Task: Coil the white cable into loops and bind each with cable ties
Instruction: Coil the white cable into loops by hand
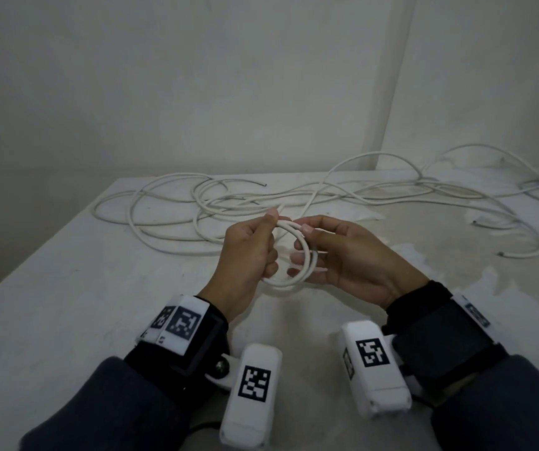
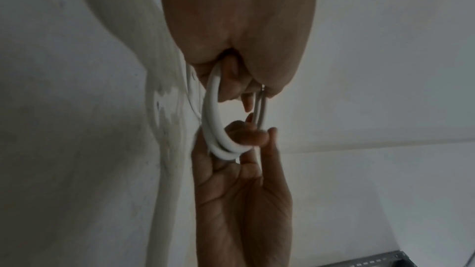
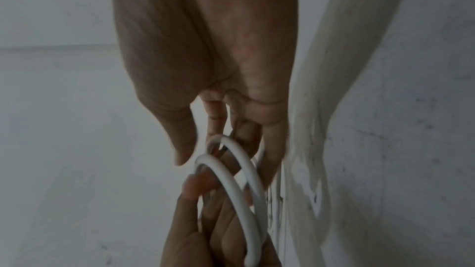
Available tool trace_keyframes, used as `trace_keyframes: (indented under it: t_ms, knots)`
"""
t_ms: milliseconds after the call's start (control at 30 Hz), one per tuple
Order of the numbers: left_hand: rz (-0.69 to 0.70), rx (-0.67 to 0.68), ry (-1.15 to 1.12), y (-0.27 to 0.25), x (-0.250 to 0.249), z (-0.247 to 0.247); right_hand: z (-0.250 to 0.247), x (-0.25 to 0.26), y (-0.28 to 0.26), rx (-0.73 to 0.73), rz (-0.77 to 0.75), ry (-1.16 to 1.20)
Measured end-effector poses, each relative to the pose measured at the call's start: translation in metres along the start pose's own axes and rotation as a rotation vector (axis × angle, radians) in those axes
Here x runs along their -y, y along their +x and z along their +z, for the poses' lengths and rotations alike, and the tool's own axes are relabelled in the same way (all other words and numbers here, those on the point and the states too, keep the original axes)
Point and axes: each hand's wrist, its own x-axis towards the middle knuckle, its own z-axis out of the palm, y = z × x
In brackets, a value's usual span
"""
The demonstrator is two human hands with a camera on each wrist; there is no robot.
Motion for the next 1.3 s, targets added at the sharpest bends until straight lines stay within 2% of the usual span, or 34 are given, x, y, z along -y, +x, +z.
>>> trace_keyframes:
  t_ms: [233,467,567,867,1000,1100,1200,1300]
  knots:
    - [-0.017,0.057,0.098,0.0,0.0,0.003,0.004,0.001,0.0,-0.02,-0.093,-0.044]
    - [-0.084,0.116,0.21,0.002,-0.007,-0.003,0.001,0.0,-0.003,0.032,-0.084,0.056]
    - [-0.06,0.161,0.204,0.001,-0.008,-0.003,0.0,0.0,-0.004,0.046,-0.084,0.091]
    - [-0.026,0.262,0.207,0.0,-0.008,-0.002,-0.008,-0.004,0.003,-0.036,-0.135,-0.049]
    - [-0.105,0.235,0.033,0.003,-0.006,-0.004,-0.006,-0.004,0.005,-0.033,-0.147,-0.106]
    - [-0.173,0.149,-0.17,0.007,-0.002,-0.007,-0.008,-0.002,0.008,-0.122,-0.181,-0.053]
    - [-0.133,0.034,-0.141,0.01,0.002,-0.011,-0.013,0.001,0.011,-0.213,-0.204,0.12]
    - [-0.121,0.007,-0.079,0.011,0.002,-0.009,-0.018,0.002,0.012,-0.262,-0.196,0.318]
